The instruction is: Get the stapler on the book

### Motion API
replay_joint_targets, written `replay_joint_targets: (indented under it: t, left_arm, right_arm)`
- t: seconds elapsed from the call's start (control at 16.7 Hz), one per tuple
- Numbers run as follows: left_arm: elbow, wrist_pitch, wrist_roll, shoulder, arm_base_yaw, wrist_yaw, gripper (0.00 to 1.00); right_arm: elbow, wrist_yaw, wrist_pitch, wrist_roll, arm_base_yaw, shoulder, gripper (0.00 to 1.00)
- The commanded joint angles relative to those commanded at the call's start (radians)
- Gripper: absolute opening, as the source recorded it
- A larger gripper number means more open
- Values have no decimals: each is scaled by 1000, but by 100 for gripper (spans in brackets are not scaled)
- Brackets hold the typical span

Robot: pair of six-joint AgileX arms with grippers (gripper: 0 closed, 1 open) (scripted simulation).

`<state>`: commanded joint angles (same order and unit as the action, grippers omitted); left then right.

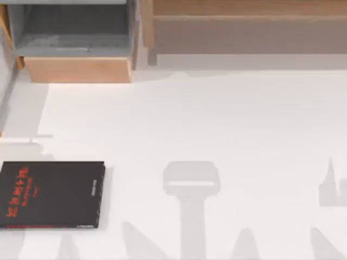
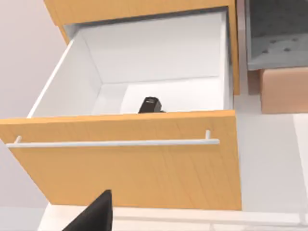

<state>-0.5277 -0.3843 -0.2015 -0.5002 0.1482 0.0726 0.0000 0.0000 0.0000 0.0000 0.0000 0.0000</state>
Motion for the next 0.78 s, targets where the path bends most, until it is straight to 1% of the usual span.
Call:
replay_joint_targets:
  t: [0.18, 0.36, 0.78]
  left_arm:
    - [-308, -206, -93, -300, 62, 18, 100]
    - [-654, -428, -181, -642, 112, 21, 100]
    - [-1499, -896, -331, -1469, 184, -19, 100]
  right_arm:
    - [0, 0, 0, 0, 0, 0, 100]
    - [0, 0, 0, 0, 0, 0, 100]
    - [0, 0, 0, 0, 0, 0, 100]
